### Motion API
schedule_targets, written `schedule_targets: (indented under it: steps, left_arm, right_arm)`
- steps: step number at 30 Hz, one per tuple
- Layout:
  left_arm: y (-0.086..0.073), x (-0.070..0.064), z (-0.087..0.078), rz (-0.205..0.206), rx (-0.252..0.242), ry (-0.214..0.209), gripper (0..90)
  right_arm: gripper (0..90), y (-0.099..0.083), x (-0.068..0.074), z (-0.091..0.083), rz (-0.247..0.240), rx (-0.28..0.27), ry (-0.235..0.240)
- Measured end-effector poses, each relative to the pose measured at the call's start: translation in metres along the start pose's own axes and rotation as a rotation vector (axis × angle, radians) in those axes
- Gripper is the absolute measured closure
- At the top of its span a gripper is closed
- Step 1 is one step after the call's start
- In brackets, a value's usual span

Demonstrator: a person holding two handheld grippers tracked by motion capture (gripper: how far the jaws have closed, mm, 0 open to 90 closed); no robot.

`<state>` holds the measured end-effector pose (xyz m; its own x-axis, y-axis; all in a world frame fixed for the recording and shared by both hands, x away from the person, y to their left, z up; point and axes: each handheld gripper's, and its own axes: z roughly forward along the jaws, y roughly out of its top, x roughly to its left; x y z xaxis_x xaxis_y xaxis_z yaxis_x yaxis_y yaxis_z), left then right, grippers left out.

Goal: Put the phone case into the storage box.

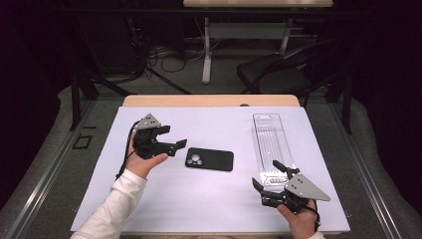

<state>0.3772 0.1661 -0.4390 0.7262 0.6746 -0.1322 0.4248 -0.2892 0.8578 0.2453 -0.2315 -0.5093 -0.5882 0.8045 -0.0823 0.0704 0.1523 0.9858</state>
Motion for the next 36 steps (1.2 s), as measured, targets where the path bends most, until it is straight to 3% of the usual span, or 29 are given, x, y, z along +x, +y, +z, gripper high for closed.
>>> schedule_targets:
  steps: [6,14,15,23,28,33,36]
  left_arm:
    - [0.007,0.0,0.012,0.008,0.012,-0.02,29.3]
    - [0.009,0.002,0.029,-0.005,0.039,-0.009,44.6]
    - [0.009,0.002,0.033,-0.005,0.044,0.01,45.5]
    - [0.007,0.005,0.052,-0.014,0.063,0.022,50.3]
    - [0.004,0.009,0.065,-0.019,0.093,-0.003,57.7]
    - [0.001,0.011,0.075,-0.026,0.124,0.012,62.2]
    - [-0.002,0.015,0.083,-0.056,0.146,0.021,64.8]
  right_arm:
    - [13.9,0.0,0.0,0.001,-0.007,-0.001,0.003]
    - [13.9,0.0,0.0,0.001,-0.006,0.001,0.007]
    - [13.9,0.0,0.0,0.001,-0.008,0.0,0.007]
    - [13.9,-0.001,0.0,0.001,-0.007,0.002,0.007]
    - [13.9,-0.001,0.0,0.001,-0.005,0.002,0.006]
    - [13.9,-0.001,0.0,0.001,-0.007,0.003,0.007]
    - [13.9,-0.001,-0.001,0.001,-0.008,0.004,0.006]
